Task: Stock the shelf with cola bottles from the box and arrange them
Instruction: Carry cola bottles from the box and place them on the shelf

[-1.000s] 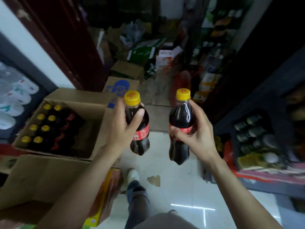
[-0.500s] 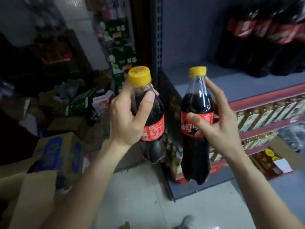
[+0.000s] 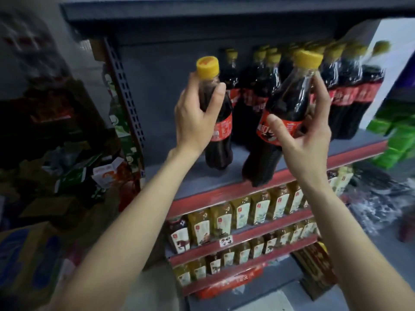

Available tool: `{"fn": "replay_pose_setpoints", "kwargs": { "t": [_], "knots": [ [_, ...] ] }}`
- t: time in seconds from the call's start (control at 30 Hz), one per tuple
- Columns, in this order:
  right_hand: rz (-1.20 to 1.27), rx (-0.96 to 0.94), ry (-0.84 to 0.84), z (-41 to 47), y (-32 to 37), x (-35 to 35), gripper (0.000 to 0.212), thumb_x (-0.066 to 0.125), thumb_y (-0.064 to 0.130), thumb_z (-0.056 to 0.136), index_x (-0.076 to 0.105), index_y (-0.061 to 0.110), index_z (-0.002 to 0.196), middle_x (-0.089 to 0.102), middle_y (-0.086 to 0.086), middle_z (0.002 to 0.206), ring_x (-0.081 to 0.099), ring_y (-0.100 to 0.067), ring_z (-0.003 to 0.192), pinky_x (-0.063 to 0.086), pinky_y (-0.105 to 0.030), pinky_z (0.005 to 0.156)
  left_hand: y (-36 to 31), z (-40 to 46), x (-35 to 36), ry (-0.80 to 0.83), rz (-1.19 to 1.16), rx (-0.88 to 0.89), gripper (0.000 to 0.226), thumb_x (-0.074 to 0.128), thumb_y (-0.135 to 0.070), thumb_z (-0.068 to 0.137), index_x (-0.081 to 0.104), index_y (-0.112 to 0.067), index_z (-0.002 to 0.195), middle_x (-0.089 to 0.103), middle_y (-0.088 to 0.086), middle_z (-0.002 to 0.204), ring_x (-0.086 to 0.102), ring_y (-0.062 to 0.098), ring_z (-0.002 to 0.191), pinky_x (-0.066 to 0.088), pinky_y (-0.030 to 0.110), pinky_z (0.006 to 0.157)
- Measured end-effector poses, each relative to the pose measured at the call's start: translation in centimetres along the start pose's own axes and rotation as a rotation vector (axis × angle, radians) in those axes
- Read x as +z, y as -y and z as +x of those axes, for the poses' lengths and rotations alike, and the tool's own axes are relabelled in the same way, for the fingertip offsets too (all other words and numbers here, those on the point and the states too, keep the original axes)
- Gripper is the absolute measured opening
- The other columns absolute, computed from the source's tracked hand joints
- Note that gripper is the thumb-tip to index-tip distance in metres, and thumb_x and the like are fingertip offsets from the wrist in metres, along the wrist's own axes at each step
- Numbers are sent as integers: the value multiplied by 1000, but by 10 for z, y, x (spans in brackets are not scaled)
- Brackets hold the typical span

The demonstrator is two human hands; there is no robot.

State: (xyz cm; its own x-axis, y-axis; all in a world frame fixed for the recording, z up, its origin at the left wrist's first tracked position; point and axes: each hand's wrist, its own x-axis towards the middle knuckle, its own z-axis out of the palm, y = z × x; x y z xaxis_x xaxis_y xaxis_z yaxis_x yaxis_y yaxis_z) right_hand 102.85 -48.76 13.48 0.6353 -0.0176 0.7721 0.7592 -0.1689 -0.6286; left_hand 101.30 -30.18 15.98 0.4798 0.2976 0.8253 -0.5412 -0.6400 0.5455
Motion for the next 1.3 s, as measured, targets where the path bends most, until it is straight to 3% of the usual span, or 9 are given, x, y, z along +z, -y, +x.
{"fn": "replay_pose_setpoints", "kwargs": {
  "t": [0.13, 0.27, 0.47, 0.57, 0.67, 0.83, 1.07, 1.2, 1.3],
  "knots": [
    [-18, 5, 40, 29, -37, -17, 77, 71, 25, 87, 27, 11, 148, 32, 7, 150, 31, -7, 141, 25, -20, 115, 14, 16, 56, 14, 126, -124, 52, 40, -54, 86, 58, -9, 105, 60, -11, 82, 57, 4, 78, 40, 15, 67],
    [-17, -6, 103, 48, -58, -20, 78, 71, 30, 86, 26, 16, 148, 30, 16, 146, 31, -3, 138, 27, -18, 112, 31, 29, 95, 43, 257, -232, 67, 35, -66, 83, 54, -13, 121, 67, 4, 106, 60, 26, 102, 45, 36, 87],
    [-84, 15, 197, 55, -76, -14, 79, 70, 33, 87, 24, 19, 150, 37, 11, 136, 31, 15, 118, 22, 6, 92, 44, 43, 126, 25, 354, -317, 55, 38, -53, 95, 46, -10, 127, 62, 9, 119, 56, 30, 111, 43, 44, 94],
    [-228, 15, 219, 59, -80, -9, 82, 67, 42, 87, 19, 28, 151, 47, -1, 129, 48, -7, 103, 43, -14, 79, 45, 48, 138, -16, 377, -338, 45, 40, -45, 98, 48, -9, 123, 62, 9, 117, 56, 30, 109, 42, 39, 89],
    [-465, -68, 167, 62, -86, -8, 85, 62, 53, 86, 16, 27, 152, 57, -8, 113, 52, -26, 99, 47, -36, 73, 45, 51, 143, -24, 357, -343, 44, 38, -46, 98, 48, -11, 124, 61, 6, 120, 55, 27, 112, 42, 38, 91],
    [-409, -32, 245, 54, -96, -14, 101, 76, 42, 77, 9, 32, 152, 44, -9, 132, 52, -27, 107, 49, -32, 66, 45, 54, 141, 82, 475, -407, 50, 43, -43, 98, 39, -11, 137, 37, 17, 144, 28, 33, 137, 27, 40, 109],
    [-369, -62, 210, 45, -97, -14, 90, 71, 24, 83, 14, 22, 152, 39, -11, 134, 49, -16, 73, 39, -25, 59, 43, 39, 123, 140, 377, -349, 67, 62, -28, 89, 29, -13, 146, 36, 10, 145, 31, 26, 135, 26, 31, 108],
    [-351, -49, 171, 43, -95, -11, 89, 71, 20, 81, 17, 19, 152, 39, -12, 135, 53, -23, 103, 50, -29, 70, 37, 36, 123, 164, 365, -362, 74, 62, -30, 89, 21, -18, 149, 31, 8, 149, 29, 24, 138, 26, 33, 111],
    [-244, -14, 154, 43, -92, -10, 89, 71, 13, 79, 19, 18, 152, 37, -9, 137, 45, -16, 111, 44, -15, 77, 37, 34, 121, 157, 337, -351, 75, 63, -28, 87, 23, -18, 149, 31, 7, 149, 29, 22, 139, 26, 30, 110]
  ]
}}
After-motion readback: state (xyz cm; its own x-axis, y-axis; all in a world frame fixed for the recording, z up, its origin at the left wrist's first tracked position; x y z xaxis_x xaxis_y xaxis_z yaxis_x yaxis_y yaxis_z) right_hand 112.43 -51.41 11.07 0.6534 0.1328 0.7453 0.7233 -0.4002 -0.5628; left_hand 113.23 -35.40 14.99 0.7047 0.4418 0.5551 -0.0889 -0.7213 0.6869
